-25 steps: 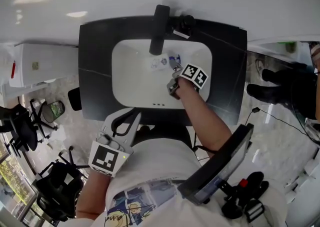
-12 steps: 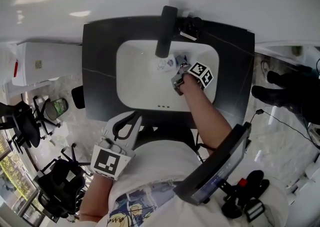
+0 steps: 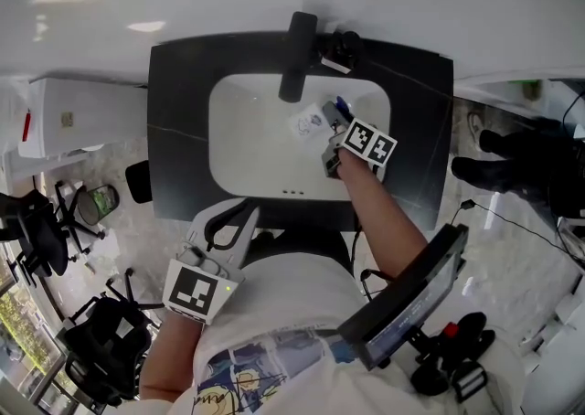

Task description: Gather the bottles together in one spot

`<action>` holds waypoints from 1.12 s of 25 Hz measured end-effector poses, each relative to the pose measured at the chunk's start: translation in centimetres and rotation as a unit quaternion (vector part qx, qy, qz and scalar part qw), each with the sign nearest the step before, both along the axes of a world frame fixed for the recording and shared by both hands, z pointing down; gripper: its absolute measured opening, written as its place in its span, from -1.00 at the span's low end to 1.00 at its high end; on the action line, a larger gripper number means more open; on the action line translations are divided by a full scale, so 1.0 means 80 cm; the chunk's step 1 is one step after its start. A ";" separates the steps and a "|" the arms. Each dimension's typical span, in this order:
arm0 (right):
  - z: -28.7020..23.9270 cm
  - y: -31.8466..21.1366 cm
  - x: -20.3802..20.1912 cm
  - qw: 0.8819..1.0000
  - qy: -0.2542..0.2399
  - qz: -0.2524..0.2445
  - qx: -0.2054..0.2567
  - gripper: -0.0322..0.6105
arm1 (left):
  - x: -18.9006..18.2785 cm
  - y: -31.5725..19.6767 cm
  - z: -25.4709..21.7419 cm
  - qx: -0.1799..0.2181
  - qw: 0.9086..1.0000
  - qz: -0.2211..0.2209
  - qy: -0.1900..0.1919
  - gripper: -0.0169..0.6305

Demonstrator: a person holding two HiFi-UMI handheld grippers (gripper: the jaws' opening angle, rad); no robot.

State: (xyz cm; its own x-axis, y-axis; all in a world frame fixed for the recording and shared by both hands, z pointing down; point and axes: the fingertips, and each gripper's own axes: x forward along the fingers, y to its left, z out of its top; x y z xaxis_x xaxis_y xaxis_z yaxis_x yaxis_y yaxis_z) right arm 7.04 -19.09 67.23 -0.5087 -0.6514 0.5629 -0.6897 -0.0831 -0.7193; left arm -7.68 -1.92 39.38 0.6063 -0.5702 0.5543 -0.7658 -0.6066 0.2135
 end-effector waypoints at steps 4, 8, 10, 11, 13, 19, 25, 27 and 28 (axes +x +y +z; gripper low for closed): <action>-0.027 0.000 -0.002 0.995 0.056 -0.054 0.059 -0.54 | 0.004 -0.005 0.008 0.002 1.000 0.003 0.003 -0.84; -0.061 0.003 0.003 0.978 0.131 -0.112 0.115 -0.55 | 0.008 -0.005 0.005 0.011 1.000 0.011 0.013 -0.84; -0.074 0.006 0.009 0.972 0.149 -0.130 0.131 -0.55 | 0.011 -0.006 0.005 0.013 1.000 0.015 0.017 -0.84; -0.082 0.008 0.013 0.968 0.156 -0.137 0.139 -0.55 | 0.013 -0.007 0.004 0.016 1.000 0.019 0.019 -0.84; -0.104 0.012 0.022 0.960 0.173 -0.155 0.158 -0.55 | 0.020 -0.008 0.000 0.022 0.999 0.027 0.024 -0.84; -0.180 0.000 0.055 0.932 0.214 -0.188 0.224 -0.55 | 0.032 -0.013 -0.002 0.034 0.998 0.042 0.033 -0.84; -0.244 -0.034 0.087 0.904 0.245 -0.214 0.278 -0.55 | 0.045 -0.025 -0.013 0.044 0.997 0.045 0.040 -0.84; -0.262 -0.048 0.092 0.893 0.251 -0.225 0.298 -0.55 | 0.047 -0.029 -0.015 0.046 0.997 0.045 0.038 -0.83; -0.269 -0.055 0.093 0.887 0.256 -0.231 0.307 -0.55 | 0.046 -0.031 -0.015 0.047 0.997 0.044 0.037 -0.83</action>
